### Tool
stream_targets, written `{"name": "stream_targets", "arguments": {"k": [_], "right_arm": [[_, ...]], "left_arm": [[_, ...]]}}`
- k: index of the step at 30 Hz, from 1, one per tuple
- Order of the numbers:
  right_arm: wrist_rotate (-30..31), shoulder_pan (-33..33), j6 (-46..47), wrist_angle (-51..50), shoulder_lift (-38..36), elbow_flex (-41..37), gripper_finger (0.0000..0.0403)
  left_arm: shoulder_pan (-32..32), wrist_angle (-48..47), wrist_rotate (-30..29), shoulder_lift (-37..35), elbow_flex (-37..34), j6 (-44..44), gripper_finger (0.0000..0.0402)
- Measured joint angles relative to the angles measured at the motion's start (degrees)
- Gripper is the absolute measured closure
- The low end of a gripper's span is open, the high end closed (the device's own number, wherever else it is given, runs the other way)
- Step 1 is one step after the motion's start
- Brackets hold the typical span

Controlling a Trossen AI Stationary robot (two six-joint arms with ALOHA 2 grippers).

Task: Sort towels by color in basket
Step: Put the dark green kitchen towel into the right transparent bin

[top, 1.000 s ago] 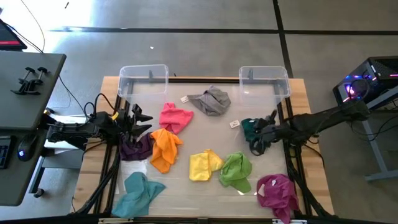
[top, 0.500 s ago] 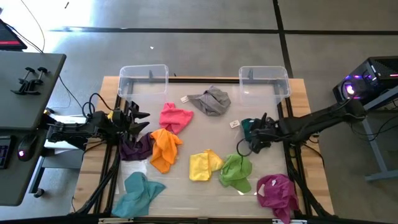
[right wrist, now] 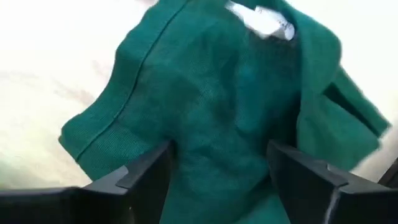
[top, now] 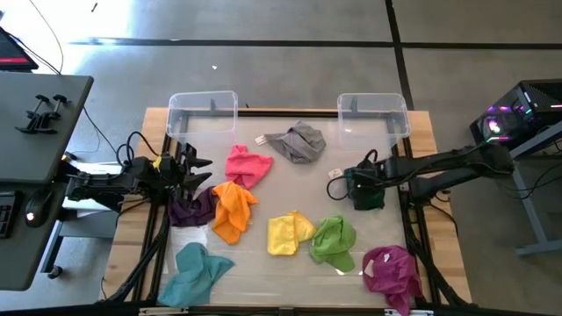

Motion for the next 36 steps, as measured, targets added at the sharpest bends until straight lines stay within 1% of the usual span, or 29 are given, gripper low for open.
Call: {"name": "stream_targets", "arguments": {"k": [4, 8, 12, 14, 20, 25, 26, 27, 29, 32, 34, 36], "right_arm": [[-1.94, 0.01, -0.49, 1.8, 5.82, 0.0, 0.0166], [-4.15, 0.04, -4.3, 5.86, 10.35, 0.21, 0.0185], [-5.53, 1.92, -4.9, 10.98, 13.01, 0.37, 0.0208], [-5.26, 3.21, -4.8, 11.81, 13.36, 0.37, 0.0222], [-4.63, 5.51, -4.56, 14.23, 13.1, 0.15, 0.0281], [-0.46, 8.07, -3.13, 14.99, 12.8, 0.57, 0.0353], [0.15, 8.81, -2.74, 14.42, 12.42, 1.05, 0.0367], [0.75, 9.57, -2.63, 13.52, 11.92, 1.69, 0.0372], [1.49, 11.07, -2.23, 9.53, 10.34, 3.62, 0.0372], [4.62, 12.95, 0.6, 1.63, 7.21, 9.2, 0.0372], [8.97, 14.5, 2.95, -6.03, 5.99, 13.63, 0.0372], [16.07, 16.38, 5.95, -13.38, 5.37, 19.31, 0.0372]], "left_arm": [[0.0, -0.07, 0.34, 0.0, 0.0, 1.04, 0.0239], [0.0, -0.76, 1.37, 0.0, 0.0, 1.06, 0.0239], [0.0, -0.72, 2.56, 0.0, 0.0, 1.06, 0.0239], [-0.02, -0.72, 2.88, 0.0, 0.0, 1.06, 0.0239], [-0.02, -0.92, 3.85, 0.0, 0.0, 1.06, 0.0239], [-0.02, -0.75, 4.9, 0.0, 0.0, 1.09, 0.0239], [-0.02, -0.58, 4.9, 0.0, 0.0, 1.22, 0.0239], [-0.02, -0.56, 4.9, 0.0, 0.02, 1.59, 0.0239], [-0.02, -0.71, 4.95, 0.0, 0.02, 2.09, 0.0239], [-0.02, -0.7, 5.01, 0.0, 0.02, 2.14, 0.0239], [-0.02, -0.7, 4.88, 0.0, 0.02, 2.14, 0.0239], [-0.02, -0.7, 4.78, 0.0, 0.02, 2.14, 0.0239]]}}
